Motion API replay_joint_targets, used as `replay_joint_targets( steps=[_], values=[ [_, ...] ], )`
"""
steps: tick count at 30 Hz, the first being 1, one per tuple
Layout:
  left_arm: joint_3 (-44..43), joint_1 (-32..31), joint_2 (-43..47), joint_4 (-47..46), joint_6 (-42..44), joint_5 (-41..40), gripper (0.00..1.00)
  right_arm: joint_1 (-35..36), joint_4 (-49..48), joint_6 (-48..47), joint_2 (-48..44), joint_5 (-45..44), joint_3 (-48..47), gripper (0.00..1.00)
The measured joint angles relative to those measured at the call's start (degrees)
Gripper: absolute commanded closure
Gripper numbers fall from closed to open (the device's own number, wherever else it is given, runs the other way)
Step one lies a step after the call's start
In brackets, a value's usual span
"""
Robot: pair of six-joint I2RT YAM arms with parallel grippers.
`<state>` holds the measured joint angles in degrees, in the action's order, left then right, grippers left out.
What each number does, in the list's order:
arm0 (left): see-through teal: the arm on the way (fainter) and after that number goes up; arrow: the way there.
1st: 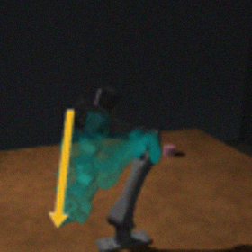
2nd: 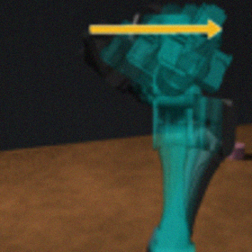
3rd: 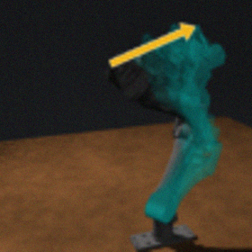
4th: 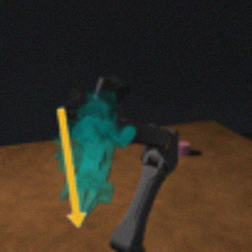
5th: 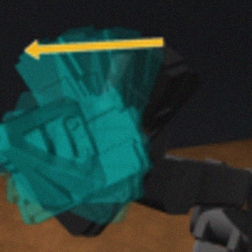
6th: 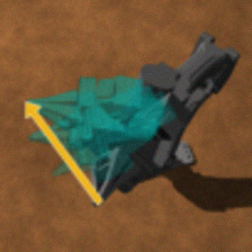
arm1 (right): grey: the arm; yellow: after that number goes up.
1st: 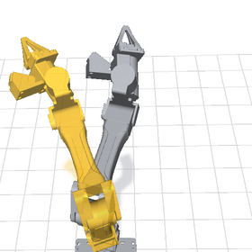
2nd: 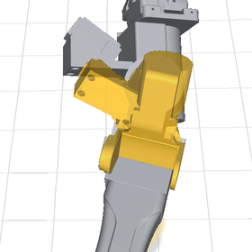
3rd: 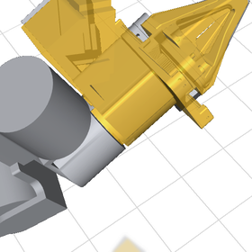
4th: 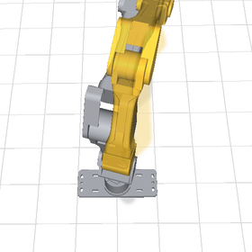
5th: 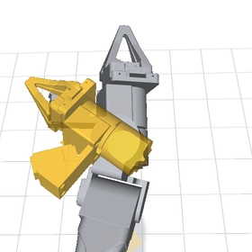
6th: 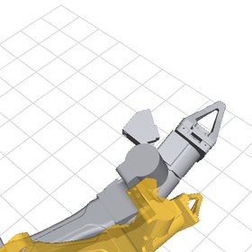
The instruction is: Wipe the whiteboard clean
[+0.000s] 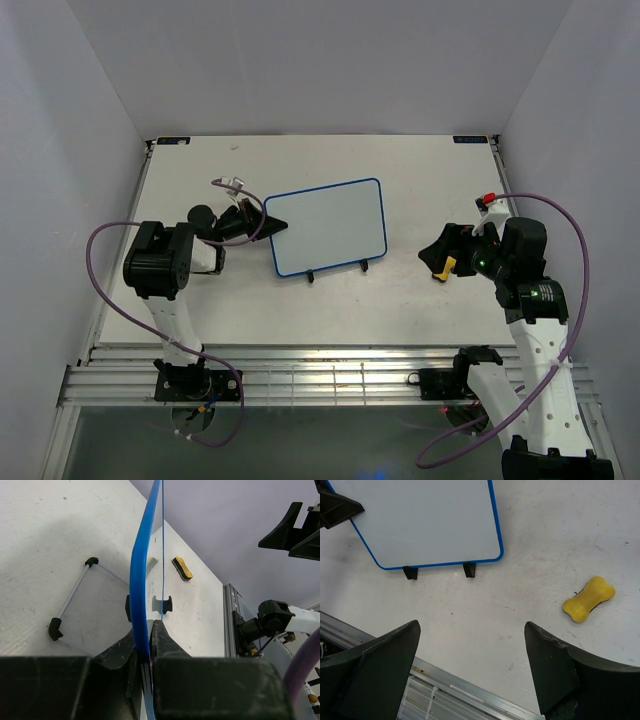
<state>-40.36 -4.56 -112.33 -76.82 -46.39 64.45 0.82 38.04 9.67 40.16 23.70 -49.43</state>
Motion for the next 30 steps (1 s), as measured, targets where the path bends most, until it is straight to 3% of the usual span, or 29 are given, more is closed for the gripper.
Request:
replay_joint_targets(
  steps=[14, 15, 16, 21, 22, 23, 30],
  values=[
    [4.52, 0.35, 0.00, 0.15, 5.51, -4.24, 0.62, 0.00, -0.02, 0.33, -1.29, 0.20, 0.22, 0.10],
    [5.20, 0.35, 0.00, 0.31, 5.99, -4.35, 0.49, 0.00, -0.02, 0.31, -1.31, 0.02, 0.22, 0.10],
    [5.55, 0.33, 0.00, 0.35, 6.58, -4.44, 0.44, 0.00, -0.02, 0.31, -1.38, -0.04, 0.24, 0.10],
    [5.70, 0.33, 0.00, 0.50, 7.74, -4.94, 0.43, 0.00, -0.02, 0.26, -1.55, -0.70, 0.26, 0.10],
    [5.73, 0.31, 0.02, 0.50, 7.98, -5.11, 0.27, 0.00, -0.02, 0.28, -1.55, -0.81, 0.26, 0.10],
    [5.79, 0.31, 0.04, 0.48, 8.59, -5.27, 0.04, 0.00, -0.02, 0.28, -1.55, -0.85, 0.26, 0.10],
    [7.45, 0.72, 3.69, 1.16, 10.01, -8.46, 0.02, 0.00, -0.02, 0.17, -1.42, -0.98, 0.26, 0.10]
  ],
)
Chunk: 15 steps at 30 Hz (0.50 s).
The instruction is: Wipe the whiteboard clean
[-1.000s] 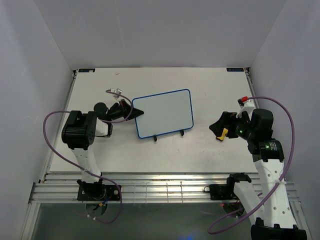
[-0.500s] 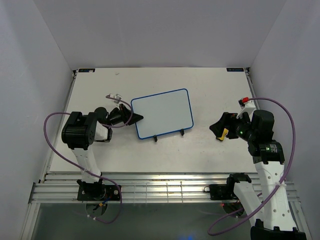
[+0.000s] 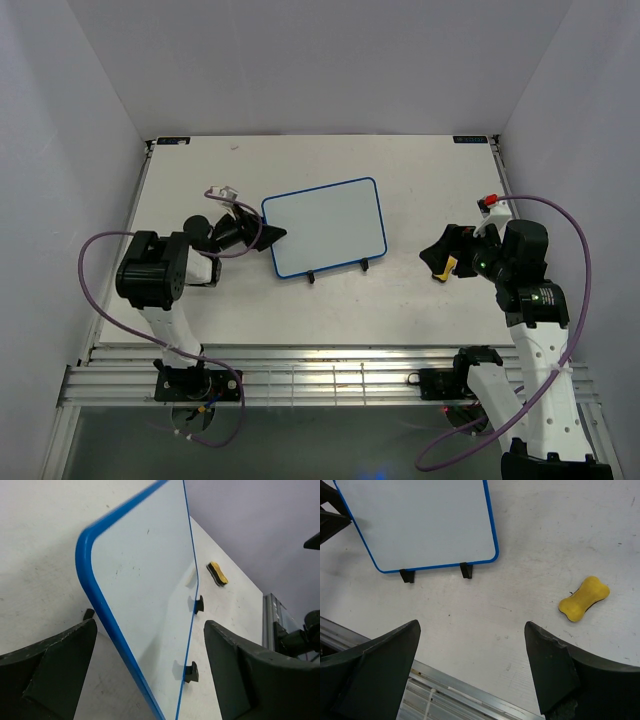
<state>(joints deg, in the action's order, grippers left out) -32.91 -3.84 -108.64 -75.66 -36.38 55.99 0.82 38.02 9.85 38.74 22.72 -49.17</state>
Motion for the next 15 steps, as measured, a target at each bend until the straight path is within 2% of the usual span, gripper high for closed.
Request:
replay_joint_targets(
  steps=[4, 8, 12, 15],
  values=[
    [3.15, 1.86, 7.98, 0.76, 1.18, -5.55, 0.02, 0.00, 0.02, -0.31, 0.52, -0.31, 0.00, 0.10],
    [6.14, 4.85, 21.42, 6.36, 1.64, -12.66, 0.02, 0.00, 0.02, -0.96, 1.20, -0.72, 0.00, 0.10],
    [3.65, 6.73, 34.64, 20.09, 4.55, -21.31, 0.02, 0.46, 0.24, -1.53, 2.47, -1.90, -0.22, 0.10],
    [-3.04, 6.73, 41.00, 36.15, 7.56, -28.44, 0.02, 1.14, 1.25, -1.95, 4.11, -3.58, -1.46, 0.10]
  ],
)
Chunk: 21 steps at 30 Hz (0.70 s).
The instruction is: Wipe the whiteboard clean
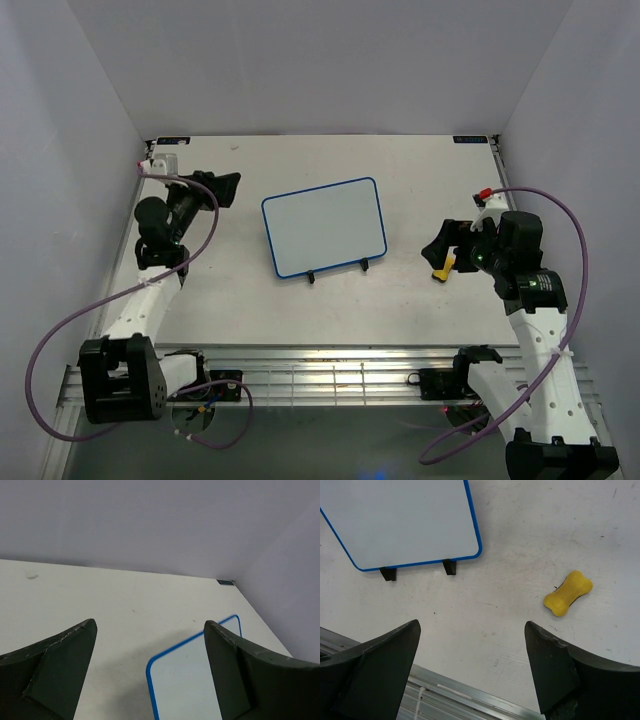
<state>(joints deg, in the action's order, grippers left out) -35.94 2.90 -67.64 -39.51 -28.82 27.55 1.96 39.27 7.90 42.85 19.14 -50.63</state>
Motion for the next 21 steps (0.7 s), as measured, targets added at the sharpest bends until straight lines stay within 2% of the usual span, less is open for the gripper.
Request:
replay_joint_targets(
  steps=[6, 9, 14, 19, 21],
  values=[
    [-20.74, -0.02, 2.62, 35.63, 6.34, -14.19, 0.02, 1.11, 1.79, -0.66, 4.02, -5.44, -5.16, 0.10],
    [-26.29, 0.00, 4.20, 49.62, 8.39, -20.90, 0.02, 1.57, 2.86, -0.81, 5.53, -8.35, -7.89, 0.10],
    [-24.02, 0.00, 12.31, 65.79, 10.16, -24.61, 0.02, 4.17, 5.42, -0.85, 6.95, -14.21, -11.65, 0.10],
    [-20.61, -0.02, 24.44, 76.00, 10.32, -23.02, 0.02, 6.29, 7.93, -0.90, 5.75, -18.05, -13.18, 0.10],
    [-19.32, -0.02, 28.92, 77.42, 10.29, -22.60, 0.02, 6.47, 8.92, -0.85, 4.11, -18.84, -13.18, 0.10]
  ],
)
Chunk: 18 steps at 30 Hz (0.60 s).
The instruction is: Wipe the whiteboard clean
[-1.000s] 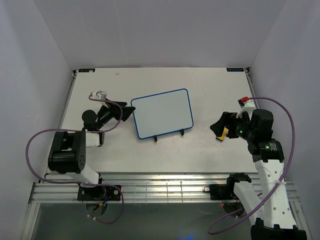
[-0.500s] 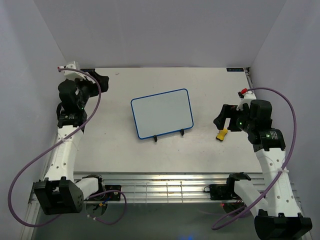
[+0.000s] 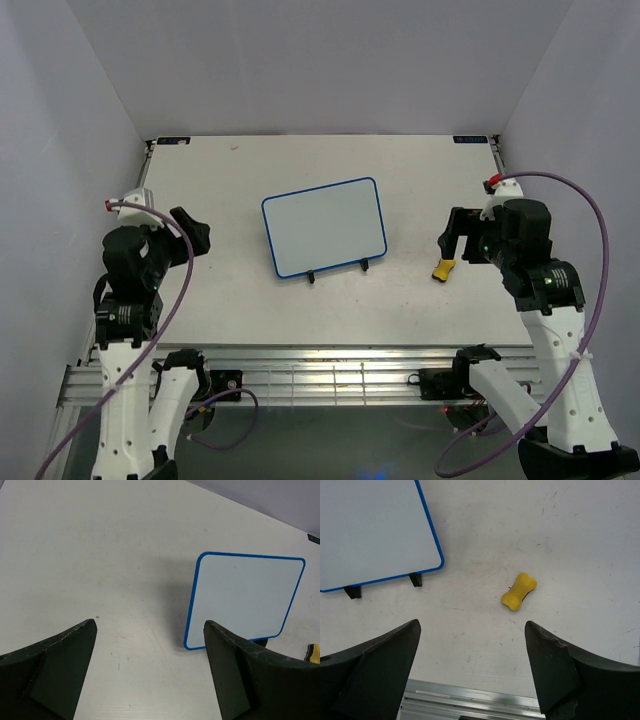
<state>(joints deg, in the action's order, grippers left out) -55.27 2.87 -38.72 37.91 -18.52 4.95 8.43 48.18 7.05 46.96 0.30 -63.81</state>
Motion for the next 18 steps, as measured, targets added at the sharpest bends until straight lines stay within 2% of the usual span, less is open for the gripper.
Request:
replay_joint_targets(
  steps=[6, 18],
  values=[
    [1.18, -0.13, 8.85, 6.10, -0.39, 0.22, 0.02, 0.20, 0.87, 0.42, -8.02, -1.53, 3.32, 0.10],
    [0.04, -1.88, 9.11, 10.16, 0.28, 1.53, 0.02, 1.62, 5.51, 0.50, -14.38, -3.67, 5.22, 0.10]
  ],
)
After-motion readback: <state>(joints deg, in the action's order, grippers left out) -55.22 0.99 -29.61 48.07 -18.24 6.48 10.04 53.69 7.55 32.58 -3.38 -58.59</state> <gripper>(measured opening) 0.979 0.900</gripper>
